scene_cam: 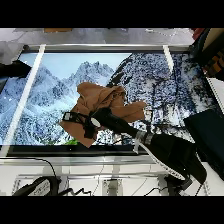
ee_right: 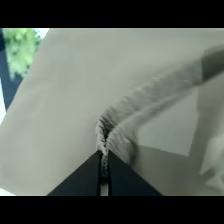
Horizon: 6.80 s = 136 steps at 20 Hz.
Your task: Fold the clothes and pants, and hang the long-sleeved shirts on hangers.
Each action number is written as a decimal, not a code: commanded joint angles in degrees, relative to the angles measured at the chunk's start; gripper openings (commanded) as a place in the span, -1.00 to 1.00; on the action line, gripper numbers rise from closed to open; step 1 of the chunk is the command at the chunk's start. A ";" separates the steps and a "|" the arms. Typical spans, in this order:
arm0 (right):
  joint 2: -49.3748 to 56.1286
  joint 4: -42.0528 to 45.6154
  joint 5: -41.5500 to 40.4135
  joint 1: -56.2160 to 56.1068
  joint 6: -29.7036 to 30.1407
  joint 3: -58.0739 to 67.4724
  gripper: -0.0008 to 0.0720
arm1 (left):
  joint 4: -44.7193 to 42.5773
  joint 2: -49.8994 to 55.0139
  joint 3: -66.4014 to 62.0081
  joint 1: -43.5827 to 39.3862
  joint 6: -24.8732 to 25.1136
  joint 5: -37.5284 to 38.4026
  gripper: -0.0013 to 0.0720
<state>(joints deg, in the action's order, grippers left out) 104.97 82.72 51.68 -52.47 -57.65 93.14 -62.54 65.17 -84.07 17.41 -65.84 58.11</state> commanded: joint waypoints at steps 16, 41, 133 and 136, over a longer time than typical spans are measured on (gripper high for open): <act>-8.59 -4.74 1.25 20.33 -22.69 5.73 -0.91 | 18.80 2.99 46.58 -0.66 3.80 14.99 0.77; -14.71 1.46 1.36 41.24 -31.87 14.49 -0.91 | 33.48 2.99 32.63 -1.20 0.48 -12.02 -0.91; -40.59 -23.91 -3.04 51.67 -24.50 -37.97 0.90 | -52.15 10.73 26.88 9.33 0.68 1.29 0.74; -25.07 -22.91 -6.23 39.82 -25.99 -26.05 0.84 | -52.87 10.73 23.08 6.14 -10.27 0.98 0.21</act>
<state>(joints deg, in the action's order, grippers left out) 68.27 60.10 51.33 -2.26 -81.76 57.91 -114.74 75.94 -58.48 26.79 -67.64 59.53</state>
